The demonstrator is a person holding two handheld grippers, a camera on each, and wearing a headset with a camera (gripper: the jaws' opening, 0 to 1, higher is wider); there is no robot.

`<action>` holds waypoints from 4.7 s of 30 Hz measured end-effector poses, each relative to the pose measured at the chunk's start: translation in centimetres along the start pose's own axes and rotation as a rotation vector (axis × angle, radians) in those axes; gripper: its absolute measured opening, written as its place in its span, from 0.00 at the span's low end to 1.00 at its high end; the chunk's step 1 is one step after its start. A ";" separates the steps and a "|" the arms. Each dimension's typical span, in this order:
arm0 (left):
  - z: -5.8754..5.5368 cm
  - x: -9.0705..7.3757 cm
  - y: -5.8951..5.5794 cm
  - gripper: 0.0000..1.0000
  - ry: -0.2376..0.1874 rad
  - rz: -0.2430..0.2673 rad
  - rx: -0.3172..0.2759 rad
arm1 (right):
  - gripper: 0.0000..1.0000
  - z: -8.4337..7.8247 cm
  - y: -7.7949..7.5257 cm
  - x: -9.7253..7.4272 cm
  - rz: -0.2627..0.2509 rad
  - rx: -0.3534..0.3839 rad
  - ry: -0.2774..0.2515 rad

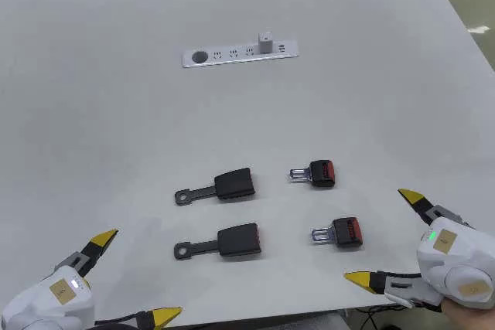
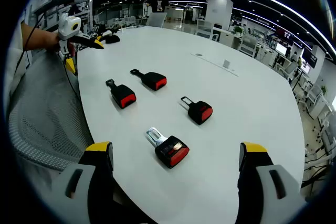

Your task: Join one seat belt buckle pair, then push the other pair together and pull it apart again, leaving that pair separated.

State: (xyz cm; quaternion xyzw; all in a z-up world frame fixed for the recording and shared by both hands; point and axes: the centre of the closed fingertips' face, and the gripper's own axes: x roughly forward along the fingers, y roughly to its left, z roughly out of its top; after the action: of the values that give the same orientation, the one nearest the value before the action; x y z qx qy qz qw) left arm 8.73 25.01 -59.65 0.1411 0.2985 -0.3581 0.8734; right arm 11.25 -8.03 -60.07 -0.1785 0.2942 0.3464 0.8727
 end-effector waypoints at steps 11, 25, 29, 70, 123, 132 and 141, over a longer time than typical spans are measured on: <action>-0.1 0.0 0.0 0.99 0.005 0.000 0.004 | 1.00 0.0 -0.3 -0.1 -0.005 -0.013 0.003; -0.2 0.0 0.1 0.99 0.017 0.003 0.026 | 1.00 0.0 0.1 0.1 0.005 -0.070 0.039; -0.5 -0.1 0.2 0.99 0.036 0.003 0.064 | 1.00 -0.1 0.1 0.2 0.010 -0.081 0.054; -0.9 -0.6 1.4 0.92 0.086 0.034 0.020 | 0.89 0.6 0.5 -0.4 0.054 -0.103 0.037; 1.8 12.1 -6.1 0.46 0.284 -0.344 0.395 | 0.41 -3.7 0.7 4.5 0.366 -0.469 0.198; 1.1 13.2 -6.4 0.44 0.329 -0.373 0.438 | 0.37 -4.2 1.1 5.7 0.449 -0.493 0.223; 0.4 13.7 -6.1 0.43 0.374 -0.400 0.493 | 0.36 -5.2 1.5 6.3 0.520 -0.513 0.256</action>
State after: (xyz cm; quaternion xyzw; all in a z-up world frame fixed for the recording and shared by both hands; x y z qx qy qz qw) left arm 12.35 13.16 -68.05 0.3491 0.3792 -0.5512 0.6561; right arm 11.87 -6.53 -68.20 -0.3526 0.3401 0.5932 0.6389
